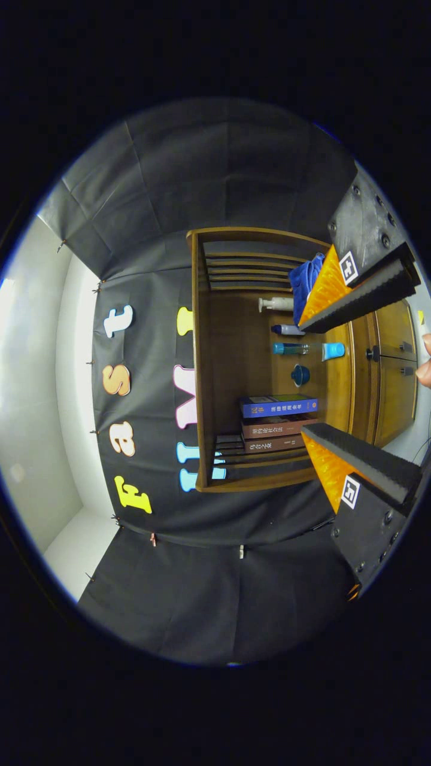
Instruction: Pull open the drawer, take out the items inside it, and place them on the countertop above the cabinet.
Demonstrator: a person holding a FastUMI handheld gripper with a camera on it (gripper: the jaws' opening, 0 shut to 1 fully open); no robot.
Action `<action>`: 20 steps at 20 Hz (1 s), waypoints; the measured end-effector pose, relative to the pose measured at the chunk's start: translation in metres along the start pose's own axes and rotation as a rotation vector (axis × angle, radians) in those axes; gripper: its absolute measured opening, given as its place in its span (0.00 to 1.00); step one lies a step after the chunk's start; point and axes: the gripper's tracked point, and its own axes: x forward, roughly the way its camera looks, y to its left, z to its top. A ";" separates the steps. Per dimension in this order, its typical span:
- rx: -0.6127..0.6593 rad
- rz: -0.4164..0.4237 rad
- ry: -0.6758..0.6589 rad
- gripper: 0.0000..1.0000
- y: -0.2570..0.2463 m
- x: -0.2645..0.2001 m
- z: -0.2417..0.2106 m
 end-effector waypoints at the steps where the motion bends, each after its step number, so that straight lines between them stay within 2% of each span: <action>1: 0.002 -0.008 0.002 0.99 -0.001 -0.002 0.000; 7: 0.059 -0.031 0.026 0.99 -0.010 -0.007 0.000; 15: 0.017 -0.058 -0.024 0.99 -0.015 -0.024 0.022; 20: -0.027 -0.036 -0.048 0.99 -0.001 -0.028 0.034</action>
